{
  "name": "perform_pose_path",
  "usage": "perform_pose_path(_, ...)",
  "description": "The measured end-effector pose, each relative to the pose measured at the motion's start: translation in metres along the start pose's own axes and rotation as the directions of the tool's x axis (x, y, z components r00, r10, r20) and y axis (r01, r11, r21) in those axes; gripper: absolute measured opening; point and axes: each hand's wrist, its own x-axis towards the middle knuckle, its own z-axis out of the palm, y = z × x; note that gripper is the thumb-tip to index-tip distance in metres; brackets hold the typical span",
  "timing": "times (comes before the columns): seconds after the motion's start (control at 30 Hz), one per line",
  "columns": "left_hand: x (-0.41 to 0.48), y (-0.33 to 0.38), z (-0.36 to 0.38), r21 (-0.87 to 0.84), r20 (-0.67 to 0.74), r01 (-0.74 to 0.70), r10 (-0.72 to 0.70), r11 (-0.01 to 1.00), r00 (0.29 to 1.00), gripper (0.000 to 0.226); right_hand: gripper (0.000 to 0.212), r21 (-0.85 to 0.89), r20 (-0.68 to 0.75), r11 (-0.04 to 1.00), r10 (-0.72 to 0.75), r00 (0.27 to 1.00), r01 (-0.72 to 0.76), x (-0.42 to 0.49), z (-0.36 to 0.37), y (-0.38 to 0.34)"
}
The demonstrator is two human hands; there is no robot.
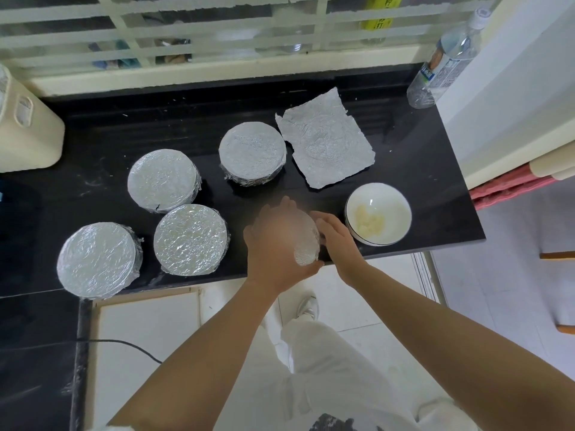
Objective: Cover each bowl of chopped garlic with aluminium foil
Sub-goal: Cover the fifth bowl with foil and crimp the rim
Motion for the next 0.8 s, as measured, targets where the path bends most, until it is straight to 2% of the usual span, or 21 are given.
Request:
perform_pose_path(0.17,-0.002,0.0,-0.006,0.001,0.024,0.001,-0.001,1.0,1.0,0.131,0.026,0.014,0.076,0.998,0.055,0.996,-0.056,-0.008,-0.002,-0.001)
perform_pose_path(0.33,-0.007,-0.005,-0.012,-0.005,-0.019,-0.011,0.011,1.0,1.0,0.129,0.026,-0.008,0.07,0.997,0.076,0.995,-0.075,-0.011,-0.006,-0.002)
perform_pose_path(0.47,-0.02,-0.014,-0.003,-0.033,-0.008,-0.031,0.031,0.999,0.999,0.121,0.025,-0.027,0.026,0.998,0.065,0.998,-0.064,-0.013,-0.008,0.0)
perform_pose_path(0.57,-0.025,-0.018,0.005,-0.052,-0.023,-0.023,0.022,0.998,1.0,0.118,0.021,-0.033,0.045,0.999,0.042,0.998,-0.04,-0.017,-0.007,0.002)
perform_pose_path(0.8,-0.023,-0.007,0.005,-0.136,-0.06,0.06,-0.069,0.989,0.996,0.124,0.026,-0.045,0.038,0.999,-0.012,0.999,0.014,-0.007,-0.005,-0.004)
